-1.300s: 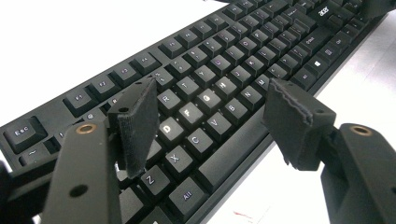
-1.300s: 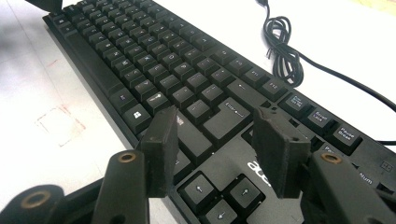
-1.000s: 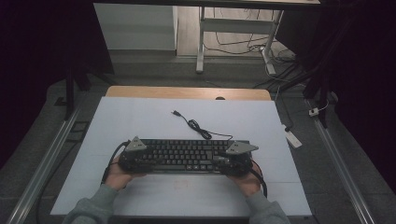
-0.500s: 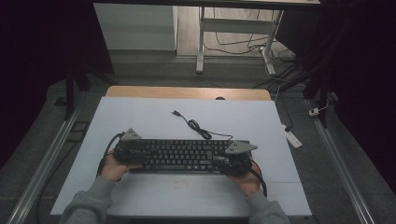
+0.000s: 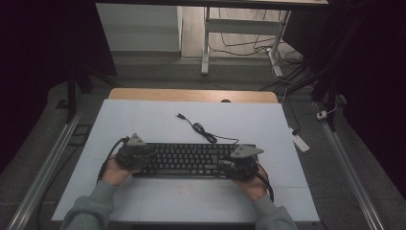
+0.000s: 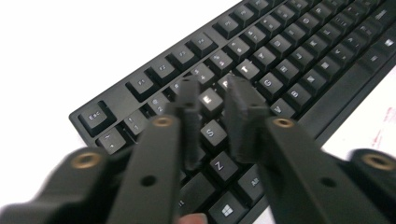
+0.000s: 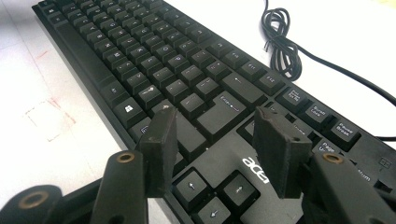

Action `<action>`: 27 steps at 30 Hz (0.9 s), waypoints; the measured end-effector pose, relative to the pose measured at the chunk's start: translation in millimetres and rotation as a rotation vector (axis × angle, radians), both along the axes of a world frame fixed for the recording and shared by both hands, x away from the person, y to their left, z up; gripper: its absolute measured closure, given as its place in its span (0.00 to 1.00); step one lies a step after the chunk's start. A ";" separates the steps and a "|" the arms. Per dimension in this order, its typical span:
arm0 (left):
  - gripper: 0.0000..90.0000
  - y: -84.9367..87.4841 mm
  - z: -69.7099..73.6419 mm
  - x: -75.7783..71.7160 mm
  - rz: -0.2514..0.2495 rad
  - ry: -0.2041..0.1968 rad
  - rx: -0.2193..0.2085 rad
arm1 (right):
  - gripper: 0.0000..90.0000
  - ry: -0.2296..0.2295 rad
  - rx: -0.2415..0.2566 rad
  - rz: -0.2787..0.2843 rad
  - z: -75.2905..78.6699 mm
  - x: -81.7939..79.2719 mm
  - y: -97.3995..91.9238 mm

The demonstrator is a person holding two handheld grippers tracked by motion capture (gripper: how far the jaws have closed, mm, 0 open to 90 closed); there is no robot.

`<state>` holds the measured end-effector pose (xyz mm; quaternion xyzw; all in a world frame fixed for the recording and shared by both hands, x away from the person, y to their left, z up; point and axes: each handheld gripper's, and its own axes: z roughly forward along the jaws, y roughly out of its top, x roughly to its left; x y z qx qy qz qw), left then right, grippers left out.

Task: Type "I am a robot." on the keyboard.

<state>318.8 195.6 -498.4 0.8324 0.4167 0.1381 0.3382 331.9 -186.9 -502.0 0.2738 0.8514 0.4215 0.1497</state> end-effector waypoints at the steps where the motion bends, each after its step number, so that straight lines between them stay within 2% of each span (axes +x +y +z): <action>1: 0.93 0.5 -0.5 0.0 -0.002 0.003 0.003 | 0.55 -0.001 -0.001 -0.002 0.2 -0.2 -0.2; 3: 0.99 1.3 -2.0 0.0 -0.003 0.009 0.015 | 0.55 -0.001 -0.001 -0.002 0.4 -0.5 -0.4; 13: 0.99 6.2 -10.9 1.1 0.007 0.042 0.058 | 0.55 0.002 -0.006 -0.002 0.0 -0.4 -0.2; 27: 0.99 5.3 -16.2 2.3 0.009 0.058 0.068 | 0.55 0.000 -0.010 -0.004 -0.8 -0.4 0.5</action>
